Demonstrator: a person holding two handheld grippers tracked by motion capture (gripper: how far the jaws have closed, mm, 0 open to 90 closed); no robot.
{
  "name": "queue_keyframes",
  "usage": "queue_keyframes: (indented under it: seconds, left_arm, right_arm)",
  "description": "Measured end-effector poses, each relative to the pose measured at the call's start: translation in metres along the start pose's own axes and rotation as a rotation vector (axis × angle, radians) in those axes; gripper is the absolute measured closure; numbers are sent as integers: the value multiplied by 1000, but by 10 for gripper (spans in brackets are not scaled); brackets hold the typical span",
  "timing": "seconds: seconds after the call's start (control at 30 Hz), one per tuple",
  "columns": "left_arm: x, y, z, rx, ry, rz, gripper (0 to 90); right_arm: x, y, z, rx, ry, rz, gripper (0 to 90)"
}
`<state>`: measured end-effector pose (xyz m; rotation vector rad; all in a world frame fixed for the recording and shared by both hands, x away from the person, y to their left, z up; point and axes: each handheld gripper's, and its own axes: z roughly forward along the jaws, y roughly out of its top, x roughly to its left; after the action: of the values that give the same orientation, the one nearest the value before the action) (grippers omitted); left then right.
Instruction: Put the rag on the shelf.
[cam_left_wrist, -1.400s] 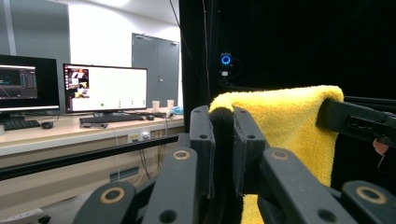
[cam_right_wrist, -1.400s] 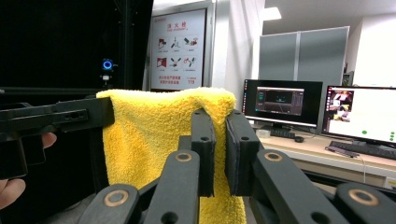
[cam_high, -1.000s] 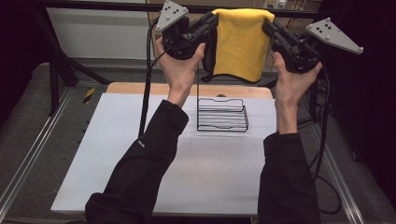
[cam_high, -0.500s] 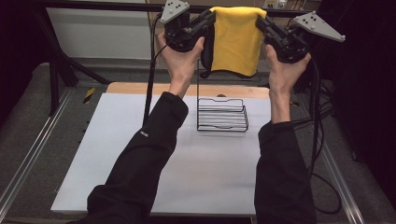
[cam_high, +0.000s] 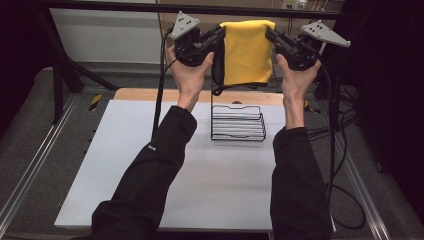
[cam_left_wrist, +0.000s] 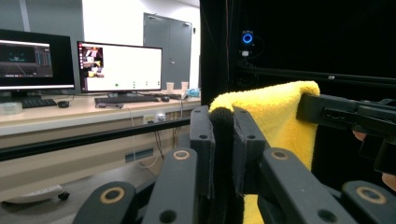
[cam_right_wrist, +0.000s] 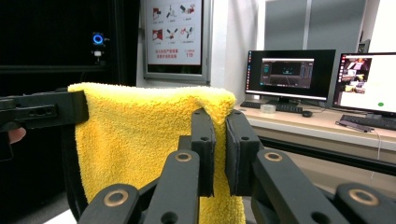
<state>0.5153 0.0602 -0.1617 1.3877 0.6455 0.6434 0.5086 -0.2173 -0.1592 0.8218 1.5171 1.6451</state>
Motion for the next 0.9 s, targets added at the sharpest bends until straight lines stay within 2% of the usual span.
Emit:
queue_keyframes:
  seconds: [0.4, 0.5, 0.73, 0.9]
  left_arm:
    - [-2, -32, -3, 58, -20, 19, 805]
    - [-3, -38, -3, 74, -37, 15, 805]
    - [-7, -42, -9, 93, -70, 29, 804]
    - [-12, -43, -14, 134, -85, 32, 803]
  right_arm:
    - [-2, -29, -10, 75, 6, 9, 837]
    - [-3, -36, -15, 84, 13, 15, 837]
    - [-3, -43, -28, 98, 40, 25, 833]
    - [1, -42, -37, 133, 51, 30, 831]
